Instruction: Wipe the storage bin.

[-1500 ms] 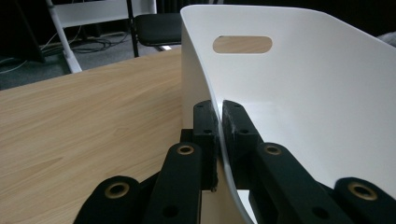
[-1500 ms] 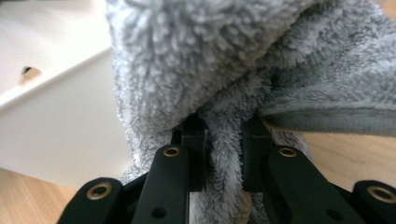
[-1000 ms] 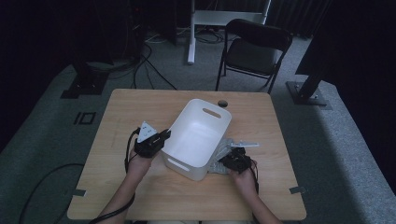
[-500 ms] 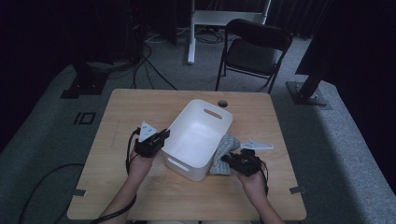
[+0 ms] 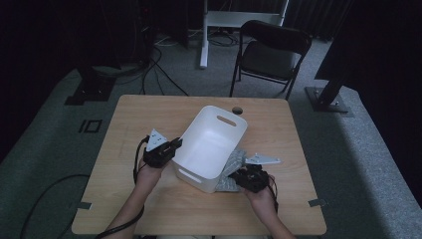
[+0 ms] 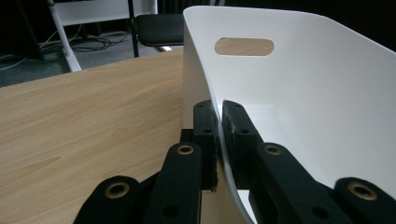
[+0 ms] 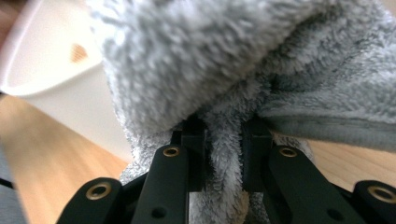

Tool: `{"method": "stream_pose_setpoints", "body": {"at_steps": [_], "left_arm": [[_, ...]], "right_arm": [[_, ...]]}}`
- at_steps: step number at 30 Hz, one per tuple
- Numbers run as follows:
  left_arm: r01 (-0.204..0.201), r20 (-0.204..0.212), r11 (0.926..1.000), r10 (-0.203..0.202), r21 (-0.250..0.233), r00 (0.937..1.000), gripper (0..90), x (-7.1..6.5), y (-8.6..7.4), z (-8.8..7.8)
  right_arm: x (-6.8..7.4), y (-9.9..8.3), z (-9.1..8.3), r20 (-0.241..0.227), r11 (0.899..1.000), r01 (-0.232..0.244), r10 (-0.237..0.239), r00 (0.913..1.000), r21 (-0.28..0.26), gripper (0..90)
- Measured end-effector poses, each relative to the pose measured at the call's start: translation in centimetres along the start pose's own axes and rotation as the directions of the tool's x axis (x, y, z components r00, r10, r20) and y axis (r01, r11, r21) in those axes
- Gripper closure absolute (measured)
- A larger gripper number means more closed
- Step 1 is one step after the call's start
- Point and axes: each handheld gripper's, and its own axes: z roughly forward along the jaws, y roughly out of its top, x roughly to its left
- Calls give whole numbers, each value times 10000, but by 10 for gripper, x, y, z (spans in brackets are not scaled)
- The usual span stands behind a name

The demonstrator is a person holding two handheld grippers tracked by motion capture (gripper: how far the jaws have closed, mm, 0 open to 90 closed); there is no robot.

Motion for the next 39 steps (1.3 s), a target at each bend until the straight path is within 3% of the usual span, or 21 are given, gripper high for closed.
{"method": "stream_pose_setpoints", "body": {"at_steps": [10,13,15,18,21,24,26,28,31,33,39], "left_arm": [[0,-157,10000,0,26,9999,847,0,1,0],[43,-242,10000,-41,70,9997,844,0,1,1],[34,-351,9999,-29,132,9994,845,0,1,0],[26,-486,9998,-18,174,9988,846,-1,2,1],[10,-522,9998,0,190,9986,848,-1,2,1],[48,-392,9998,-40,204,9992,849,0,2,0],[-91,-289,9996,99,271,9995,848,0,2,0],[-242,-120,9992,246,304,9996,845,0,2,0],[-303,24,9992,302,260,9995,843,1,2,0],[-155,112,9997,153,184,9998,842,2,2,1],[-221,56,9995,220,214,9997,842,1,2,1]], "right_arm": [[-23,-18,31,288,9933,-599,573,9979,993,760],[-32,-24,40,108,9869,-1006,1000,9949,1265,759],[-32,-21,38,144,9872,-834,822,9965,1360,760],[-35,-13,29,147,9916,-848,838,9964,975,759],[-39,4,10,126,9959,-906,905,9958,39,759],[-41,26,-9,168,9945,-709,724,9972,-771,759],[-41,37,-15,289,9933,-572,604,9978,-1004,758],[-42,42,-14,451,9944,-415,461,9979,-970,759],[-44,42,-7,426,9947,-570,608,9972,-855,759],[-44,40,-3,540,9952,-552,596,9968,-810,760],[-52,31,10,773,9957,-826,857,9933,-431,761]]}}
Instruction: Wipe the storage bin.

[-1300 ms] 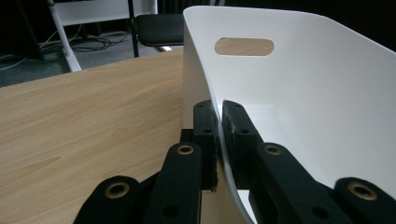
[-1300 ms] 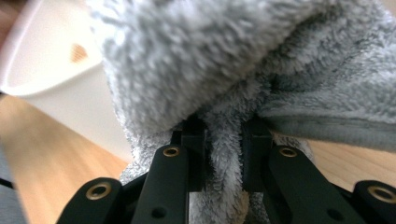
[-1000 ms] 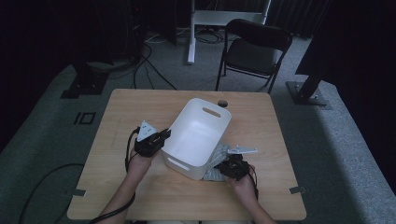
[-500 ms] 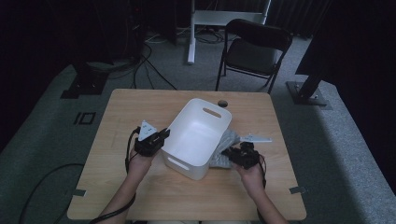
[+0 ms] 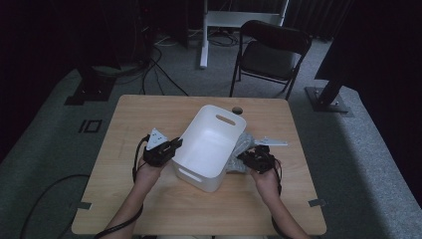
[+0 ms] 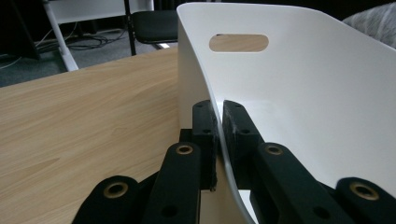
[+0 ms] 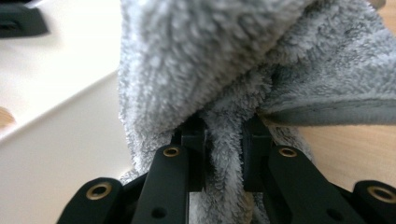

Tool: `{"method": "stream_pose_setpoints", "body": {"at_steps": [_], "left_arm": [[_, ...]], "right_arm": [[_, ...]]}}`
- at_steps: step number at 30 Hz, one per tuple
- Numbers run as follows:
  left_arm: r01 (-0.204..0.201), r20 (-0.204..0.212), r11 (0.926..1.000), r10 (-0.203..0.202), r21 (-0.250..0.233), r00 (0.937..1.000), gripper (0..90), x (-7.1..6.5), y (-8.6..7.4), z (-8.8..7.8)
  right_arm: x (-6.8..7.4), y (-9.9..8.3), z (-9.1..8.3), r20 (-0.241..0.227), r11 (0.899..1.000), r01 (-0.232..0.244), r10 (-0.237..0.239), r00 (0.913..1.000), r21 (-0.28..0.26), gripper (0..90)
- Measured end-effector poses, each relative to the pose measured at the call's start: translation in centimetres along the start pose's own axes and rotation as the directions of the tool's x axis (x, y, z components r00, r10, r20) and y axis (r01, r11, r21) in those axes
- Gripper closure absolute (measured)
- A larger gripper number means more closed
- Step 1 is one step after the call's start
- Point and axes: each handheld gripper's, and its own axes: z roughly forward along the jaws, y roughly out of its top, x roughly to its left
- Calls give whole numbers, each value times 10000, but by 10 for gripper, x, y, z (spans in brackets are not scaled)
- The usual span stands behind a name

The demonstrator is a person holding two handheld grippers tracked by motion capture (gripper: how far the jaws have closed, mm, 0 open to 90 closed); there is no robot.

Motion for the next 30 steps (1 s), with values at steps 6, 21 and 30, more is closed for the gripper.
{"method": "stream_pose_setpoints", "body": {"at_steps": [6,21,30], "left_arm": [[-29,-6,10000,29,23,10000,842,0,0,-1],[-230,195,9996,227,131,9996,844,6,1,-3],[-469,1131,9985,433,291,9926,856,21,-1,-11]], "right_arm": [[-12,-10,16,211,9987,-304,295,9993,408,761],[-30,-21,12,352,9960,-666,646,9973,603,760],[-40,2,-44,152,9886,-915,940,9955,-1196,759]]}}
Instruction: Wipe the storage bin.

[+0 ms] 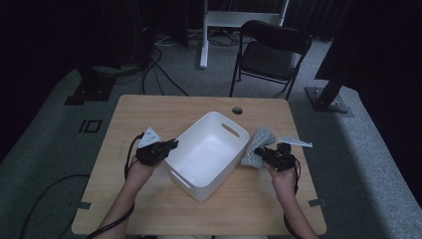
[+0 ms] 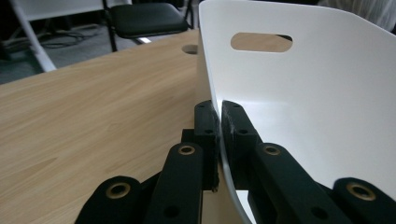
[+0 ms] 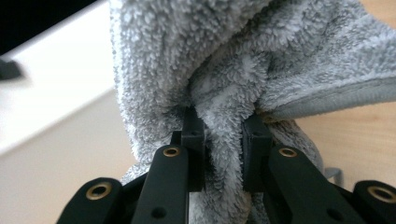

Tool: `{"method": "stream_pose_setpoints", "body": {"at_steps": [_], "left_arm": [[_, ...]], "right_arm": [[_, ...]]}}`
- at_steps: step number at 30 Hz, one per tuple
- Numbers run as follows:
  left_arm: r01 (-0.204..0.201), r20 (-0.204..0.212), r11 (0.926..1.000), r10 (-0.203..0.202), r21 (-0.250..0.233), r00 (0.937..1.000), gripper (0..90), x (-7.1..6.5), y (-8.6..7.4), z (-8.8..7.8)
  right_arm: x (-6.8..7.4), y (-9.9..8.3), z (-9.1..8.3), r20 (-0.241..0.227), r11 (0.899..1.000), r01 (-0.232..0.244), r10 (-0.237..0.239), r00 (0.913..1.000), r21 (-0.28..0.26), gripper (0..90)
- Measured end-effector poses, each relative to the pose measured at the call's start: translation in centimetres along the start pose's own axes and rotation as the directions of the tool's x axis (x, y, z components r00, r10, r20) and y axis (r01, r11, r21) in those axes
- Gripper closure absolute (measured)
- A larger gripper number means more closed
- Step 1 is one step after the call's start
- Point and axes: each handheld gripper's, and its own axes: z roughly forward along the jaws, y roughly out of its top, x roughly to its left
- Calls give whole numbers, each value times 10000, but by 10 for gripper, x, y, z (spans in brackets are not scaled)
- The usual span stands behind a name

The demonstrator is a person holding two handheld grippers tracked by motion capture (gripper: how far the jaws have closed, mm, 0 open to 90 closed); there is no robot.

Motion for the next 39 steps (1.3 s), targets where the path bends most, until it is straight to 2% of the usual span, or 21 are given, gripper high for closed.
{"method": "stream_pose_setpoints", "body": {"at_steps": [3,7,9,14,22,27,29,31,34,36,39], "left_arm": [[-85,216,10000,85,21,9997,856,2,0,0],[-157,481,9997,166,-190,9987,856,4,-2,1],[-234,524,9995,244,-191,9983,856,4,-2,1],[-119,665,9993,142,-346,9977,856,5,-3,1],[-132,602,9994,152,-332,9981,854,4,-3,2],[-63,585,9994,84,-348,9983,853,4,-3,2],[-78,545,9994,97,-345,9985,853,4,-3,2],[-50,494,9994,67,-335,9988,850,4,-3,2],[-7,366,9995,18,-301,9993,849,4,-3,2],[-265,210,9994,269,-219,9994,849,2,-2,1],[-489,146,9986,492,-175,9987,845,2,-1,1]], "right_arm": [[7,5,-3,-140,9997,154,-156,9998,-180,760],[15,6,6,-26,9981,611,-611,9981,19,760],[14,5,8,-46,9987,512,-512,9987,43,760],[8,-4,19,97,9983,334,-339,9994,477,761],[0,-20,37,326,9932,166,-205,9993,1150,762],[-5,-34,51,540,9853,75,-170,9984,1708,762],[-8,-41,59,687,9790,50,-194,9974,2040,762],[-11,-46,64,659,9751,-144,-3,9978,2215,762],[-11,-42,62,619,9737,-90,-53,9981,2276,762],[-11,-39,57,588,9756,5,-137,9982,2196,761],[-13,-28,44,770,9836,147,-290,9966,1796,760]]}}
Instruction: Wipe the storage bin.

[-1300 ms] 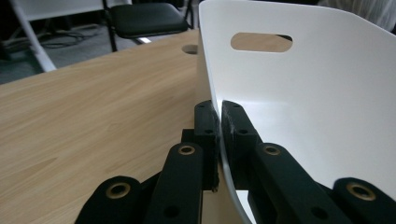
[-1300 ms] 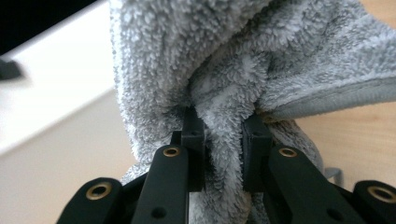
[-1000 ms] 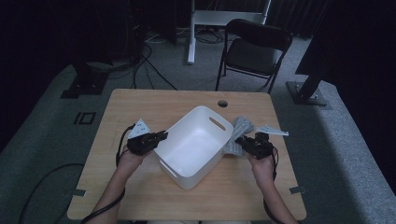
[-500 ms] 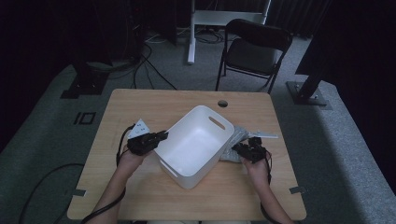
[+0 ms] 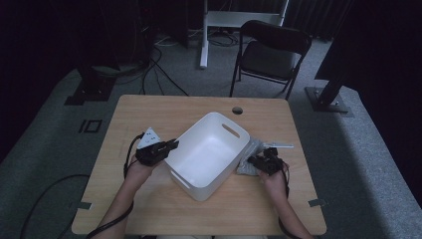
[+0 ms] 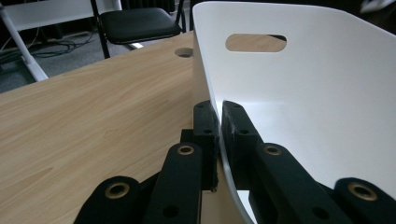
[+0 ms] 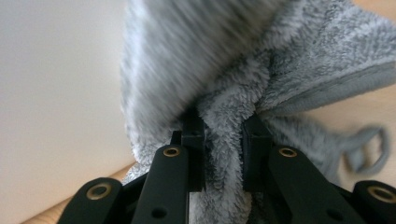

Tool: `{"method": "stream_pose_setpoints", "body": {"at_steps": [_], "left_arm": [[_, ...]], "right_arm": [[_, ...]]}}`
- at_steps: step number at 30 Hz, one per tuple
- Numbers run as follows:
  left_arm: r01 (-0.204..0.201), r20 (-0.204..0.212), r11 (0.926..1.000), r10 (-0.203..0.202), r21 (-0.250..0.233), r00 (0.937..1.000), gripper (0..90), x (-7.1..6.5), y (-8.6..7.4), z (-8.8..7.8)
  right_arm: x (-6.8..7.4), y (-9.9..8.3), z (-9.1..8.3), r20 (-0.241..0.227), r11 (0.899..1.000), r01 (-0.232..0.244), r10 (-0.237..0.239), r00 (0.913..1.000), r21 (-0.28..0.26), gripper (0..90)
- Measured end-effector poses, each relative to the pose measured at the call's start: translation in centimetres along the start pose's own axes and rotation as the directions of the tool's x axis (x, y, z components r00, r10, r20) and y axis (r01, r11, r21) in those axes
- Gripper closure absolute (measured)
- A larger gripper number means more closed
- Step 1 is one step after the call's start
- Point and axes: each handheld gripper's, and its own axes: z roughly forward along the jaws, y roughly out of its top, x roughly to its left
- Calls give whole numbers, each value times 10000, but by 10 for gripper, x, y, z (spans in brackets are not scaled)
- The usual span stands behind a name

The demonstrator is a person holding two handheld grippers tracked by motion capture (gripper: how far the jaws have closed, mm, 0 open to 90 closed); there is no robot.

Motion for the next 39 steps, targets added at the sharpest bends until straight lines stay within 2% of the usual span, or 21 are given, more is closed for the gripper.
{"method": "stream_pose_setpoints", "body": {"at_steps": [3,4,6,7,8,9,10,12,14,17,22,23,24,27,28,31,32,34,37,39], "left_arm": [[-410,-9,9992,410,-11,9992,829,2,1,1],[-503,121,9987,503,-45,9987,822,3,1,1],[-838,-10,9964,838,-105,9965,815,6,1,1],[-840,46,9964,840,-73,9965,816,8,1,2],[-840,46,9964,840,-73,9965,817,8,1,2],[-1131,-42,9935,1131,-111,9936,817,10,1,2],[-1076,14,9942,1076,-76,9942,818,12,2,2],[-1317,-60,9912,1316,-106,9913,818,14,2,3],[-1622,-195,9866,1618,-166,9866,811,16,2,4],[-1785,-443,9839,1780,-74,9830,782,21,4,6],[-1727,-644,9848,1737,206,9827,756,29,9,9],[-1568,-920,9874,1580,205,9831,754,30,10,8],[-1459,-1003,9891,1469,173,9840,680,31,10,8],[-1039,-903,9946,1037,17,9905,551,34,10,7],[-918,-824,9958,917,22,9924,503,34,10,6],[-649,-657,9979,645,-44,9958,438,33,12,1],[-649,-657,9979,645,-44,9958,416,33,12,1],[-336,-503,9994,332,-67,9982,390,34,13,-2],[-212,-236,9995,218,241,9995,329,34,16,-4],[-308,-354,9992,316,240,9989,296,32,18,-6]], "right_arm": [[-9,11,-20,231,9984,-119,132,9996,-560,761],[-11,13,-25,304,9975,-144,165,9994,-686,761],[-18,19,-37,452,9959,-234,275,9986,-874,761],[-22,21,-42,522,9953,-285,334,9981,-930,760],[-26,23,-47,609,9954,-308,364,9975,-911,760],[-30,24,-51,698,9955,-365,426,9966,-871,760],[-33,24,-53,737,9954,-404,469,9962,-864,760],[-38,24,-57,774,9954,-530,592,9952,-796,760],[-43,22,-55,872,9965,-583,634,9942,-605,759],[-48,18,-47,1002,9976,-660,677,9927,-198,759],[-52,14,-28,1355,9974,-579,515,9894,435,755],[-52,13,-26,1428,9971,-575,499,9885,500,752],[-54,13,-21,1538,9965,-577,478,9869,605,746],[-57,12,-14,1550,9955,-602,482,9867,738,689],[-59,12,-11,1532,9954,-643,529,9868,705,656],[-61,14,-10,1599,9969,-663,586,9854,435,525],[-61,14,-10,1599,9969,-663,586,9854,435,525],[-62,16,-13,1573,9970,-743,699,9851,224,454],[-60,20,-19,1617,9982,-600,607,9850,-94,385],[-58,22,-22,1469,9990,-397,426,9882,-228,345]]}}
